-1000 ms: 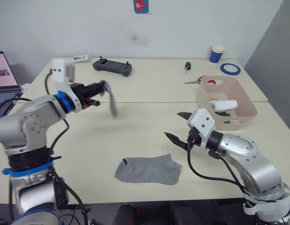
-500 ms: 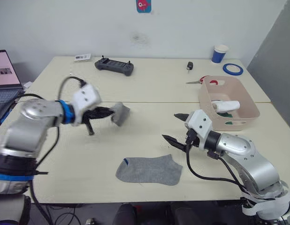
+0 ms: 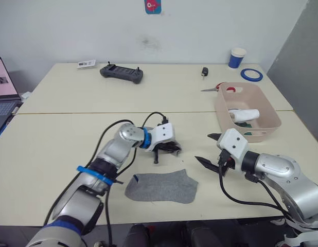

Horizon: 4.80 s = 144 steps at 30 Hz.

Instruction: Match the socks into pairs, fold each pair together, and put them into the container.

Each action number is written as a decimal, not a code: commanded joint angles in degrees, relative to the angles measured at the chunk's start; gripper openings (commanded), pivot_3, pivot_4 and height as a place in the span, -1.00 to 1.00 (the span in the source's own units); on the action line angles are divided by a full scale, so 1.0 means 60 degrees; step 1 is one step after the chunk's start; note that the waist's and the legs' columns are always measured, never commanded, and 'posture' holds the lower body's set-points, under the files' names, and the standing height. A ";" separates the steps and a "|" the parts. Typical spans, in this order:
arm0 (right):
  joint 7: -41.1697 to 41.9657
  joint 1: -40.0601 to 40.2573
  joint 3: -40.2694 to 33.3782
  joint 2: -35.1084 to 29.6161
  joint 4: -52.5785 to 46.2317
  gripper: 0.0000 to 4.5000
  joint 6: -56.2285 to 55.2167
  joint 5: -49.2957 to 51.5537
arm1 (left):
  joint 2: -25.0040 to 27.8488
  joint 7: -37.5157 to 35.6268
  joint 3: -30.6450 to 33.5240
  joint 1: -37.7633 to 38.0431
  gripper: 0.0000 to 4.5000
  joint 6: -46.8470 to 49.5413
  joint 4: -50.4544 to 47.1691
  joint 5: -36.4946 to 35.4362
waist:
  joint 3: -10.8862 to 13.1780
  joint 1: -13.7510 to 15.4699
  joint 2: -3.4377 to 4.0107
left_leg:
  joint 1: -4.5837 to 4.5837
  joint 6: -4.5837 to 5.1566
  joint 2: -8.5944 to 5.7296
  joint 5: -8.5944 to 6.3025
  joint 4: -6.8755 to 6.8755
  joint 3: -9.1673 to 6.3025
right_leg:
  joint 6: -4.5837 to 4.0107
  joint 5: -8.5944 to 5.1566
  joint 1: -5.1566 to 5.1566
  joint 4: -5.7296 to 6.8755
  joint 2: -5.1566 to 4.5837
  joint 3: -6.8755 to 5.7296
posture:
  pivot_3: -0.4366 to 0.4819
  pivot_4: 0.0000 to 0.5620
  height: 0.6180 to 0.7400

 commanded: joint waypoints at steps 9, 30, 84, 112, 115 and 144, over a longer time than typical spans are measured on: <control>-0.0242 0.0192 -0.0311 -0.0054 -0.0532 1.00 -0.0003 0.0028 | -0.0730 0.0351 0.1068 -0.1136 0.14 -0.0304 0.0406 -0.0307 | 0.0001 -0.0010 -0.0001 | 0.0002 0.0000 0.0000 0.0000 0.0000 -0.0004 | 0.0001 0.0000 0.0001 0.0004 0.0001 0.0000 | -0.05 -0.47 1.00; -0.0116 -0.0024 0.0026 0.0125 -0.0349 1.00 -0.0391 0.0098 | 0.3012 -0.0146 0.3017 0.1763 0.99 -0.5201 0.0415 -0.0116 | -0.0001 0.0111 0.0007 | 0.0008 -0.0003 0.0008 0.0002 0.0001 0.0013 | 0.0000 0.0001 0.0009 0.0002 -0.0020 -0.0014 | -0.05 -0.47 1.00; 0.2074 -0.2328 0.2529 0.1483 0.6958 -0.87 -0.5563 -0.2373 | 0.3028 -0.0371 0.1460 0.1329 -1.00 -0.7008 0.1099 0.0943 | -0.0003 0.0028 0.0007 | 0.0016 0.0000 0.0009 0.0005 0.0011 0.0021 | 0.0023 0.0023 0.0007 0.0025 -0.0012 -0.0003 | -0.05 -0.47 1.00; 0.1782 -0.3645 0.0495 0.1236 0.5070 -1.00 0.3161 0.2873 | 0.4237 -0.3389 0.1246 0.1150 -1.00 0.5332 -0.1882 -0.4242 | 0.0003 -0.0057 0.0009 | 0.0042 0.0006 0.0007 0.0006 0.0014 0.0000 | -0.0046 -0.0049 -0.0015 0.0142 0.0000 -0.0021 | -0.05 -0.47 1.00; 0.1663 -0.4286 0.0911 0.1461 0.6417 -1.00 0.2518 0.2144 | 0.3314 -0.3167 0.0869 0.0115 -1.00 0.4210 0.0455 -0.3090 | 0.0004 -0.0023 0.0009 | 0.0015 0.0009 0.0007 0.0006 0.0016 -0.0002 | -0.0048 -0.0048 -0.0042 0.0141 0.0008 -0.0017 | -0.05 -0.47 1.00; 0.1368 -0.5023 0.0661 0.1334 0.7659 1.00 -0.0725 -0.0341 | 0.1996 -0.1760 0.3471 -0.2650 0.62 -0.0206 0.6190 -0.1004 | 0.0004 -0.0037 0.0009 | 0.0003 0.0078 0.0009 -0.0033 0.0010 -0.0002 | -0.0067 -0.0039 -0.0058 0.0144 0.0014 -0.0012 | -0.05 -0.47 1.00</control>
